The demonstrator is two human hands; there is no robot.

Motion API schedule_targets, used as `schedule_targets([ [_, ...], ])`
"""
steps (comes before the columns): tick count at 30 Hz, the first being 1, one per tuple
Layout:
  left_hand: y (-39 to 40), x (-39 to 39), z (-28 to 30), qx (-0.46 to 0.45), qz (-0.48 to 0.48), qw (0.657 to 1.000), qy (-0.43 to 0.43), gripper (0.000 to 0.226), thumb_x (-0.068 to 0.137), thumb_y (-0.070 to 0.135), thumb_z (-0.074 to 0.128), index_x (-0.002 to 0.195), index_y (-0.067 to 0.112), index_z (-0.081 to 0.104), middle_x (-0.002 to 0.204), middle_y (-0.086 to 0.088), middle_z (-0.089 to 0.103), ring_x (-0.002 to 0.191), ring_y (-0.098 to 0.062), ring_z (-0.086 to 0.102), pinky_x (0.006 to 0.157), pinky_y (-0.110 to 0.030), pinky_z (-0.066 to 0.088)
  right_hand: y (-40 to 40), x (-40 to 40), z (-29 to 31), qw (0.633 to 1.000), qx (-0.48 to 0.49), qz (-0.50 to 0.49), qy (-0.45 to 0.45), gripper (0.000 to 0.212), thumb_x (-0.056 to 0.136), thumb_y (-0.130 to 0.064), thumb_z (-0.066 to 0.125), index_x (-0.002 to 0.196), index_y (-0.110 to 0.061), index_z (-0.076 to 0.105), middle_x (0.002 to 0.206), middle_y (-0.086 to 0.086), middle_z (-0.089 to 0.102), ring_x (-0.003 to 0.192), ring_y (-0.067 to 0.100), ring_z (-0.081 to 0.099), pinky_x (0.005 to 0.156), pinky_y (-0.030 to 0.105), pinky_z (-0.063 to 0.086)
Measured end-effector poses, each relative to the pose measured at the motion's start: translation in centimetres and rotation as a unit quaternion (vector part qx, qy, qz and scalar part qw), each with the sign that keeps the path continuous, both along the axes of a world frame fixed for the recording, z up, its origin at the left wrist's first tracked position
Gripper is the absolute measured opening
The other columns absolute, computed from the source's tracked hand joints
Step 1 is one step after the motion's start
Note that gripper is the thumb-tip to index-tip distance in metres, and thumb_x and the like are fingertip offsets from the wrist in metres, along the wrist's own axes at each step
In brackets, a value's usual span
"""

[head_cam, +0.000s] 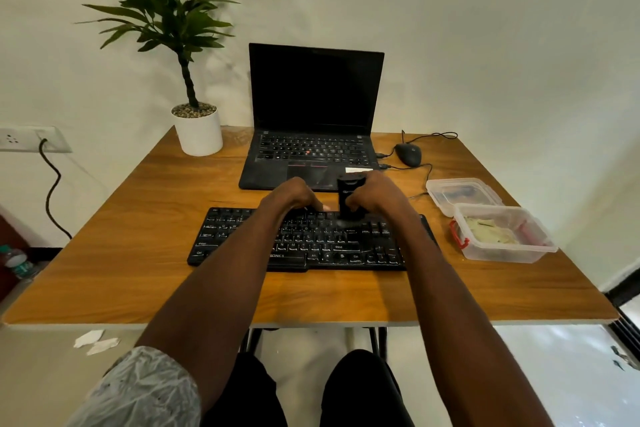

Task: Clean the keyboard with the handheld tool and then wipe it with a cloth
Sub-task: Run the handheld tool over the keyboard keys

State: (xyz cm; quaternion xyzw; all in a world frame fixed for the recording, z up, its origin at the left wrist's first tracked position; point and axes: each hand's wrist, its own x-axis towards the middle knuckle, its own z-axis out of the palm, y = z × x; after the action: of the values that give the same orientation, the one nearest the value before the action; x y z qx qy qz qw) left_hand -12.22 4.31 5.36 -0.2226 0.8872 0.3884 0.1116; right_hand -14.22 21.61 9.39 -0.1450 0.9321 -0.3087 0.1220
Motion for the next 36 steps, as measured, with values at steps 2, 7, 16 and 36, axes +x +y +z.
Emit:
schedule_targets([
  [2,0.1,0.2,0.1,0.010,0.000,1.000,-0.002,0.041,0.073,0.026,0.082,0.102,-0.001,0.070,0.102,-0.012,0.068,0.093,-0.027,0.061,0.077,-0.037,0.045,1.2,-0.8,0.5,0.999,0.040,-0.020,0.028,0.020,0.073,-0.007,0.073,0.091,-0.008,0.066,0.084,0.005,0.061,0.075,0.019,0.058,0.059,0.027,0.045],
  [7,0.3,0.0,0.2,-0.002,-0.002,1.000,-0.016,0.043,0.075,0.026,0.081,0.108,0.001,0.069,0.111,-0.011,0.067,0.100,-0.028,0.061,0.083,-0.038,0.047,-0.2,0.1,-0.8,0.998,-0.063,0.002,-0.005,0.023,0.074,-0.009,0.074,0.094,-0.010,0.064,0.090,0.005,0.066,0.083,0.020,0.063,0.059,0.025,0.048],
  [16,0.6,-0.4,1.0,-0.001,-0.001,0.999,-0.048,0.026,0.081,0.022,0.076,0.094,0.002,0.067,0.095,-0.010,0.065,0.083,-0.024,0.059,0.076,-0.035,0.045,5.0,-2.1,0.6,0.995,0.071,-0.056,0.047,0.031,0.074,-0.007,0.072,0.104,-0.005,0.065,0.102,0.010,0.066,0.095,0.027,0.062,0.078,0.036,0.050],
  [36,0.5,-0.4,0.2,-0.032,-0.009,0.999,-0.032,0.049,0.075,0.029,0.082,0.111,0.000,0.067,0.117,-0.013,0.065,0.108,-0.031,0.059,0.088,-0.041,0.046,2.3,-0.3,0.0,0.996,0.038,-0.067,0.051,0.030,0.076,-0.012,0.073,0.105,-0.007,0.066,0.101,0.010,0.067,0.084,0.021,0.061,0.069,0.032,0.048],
])
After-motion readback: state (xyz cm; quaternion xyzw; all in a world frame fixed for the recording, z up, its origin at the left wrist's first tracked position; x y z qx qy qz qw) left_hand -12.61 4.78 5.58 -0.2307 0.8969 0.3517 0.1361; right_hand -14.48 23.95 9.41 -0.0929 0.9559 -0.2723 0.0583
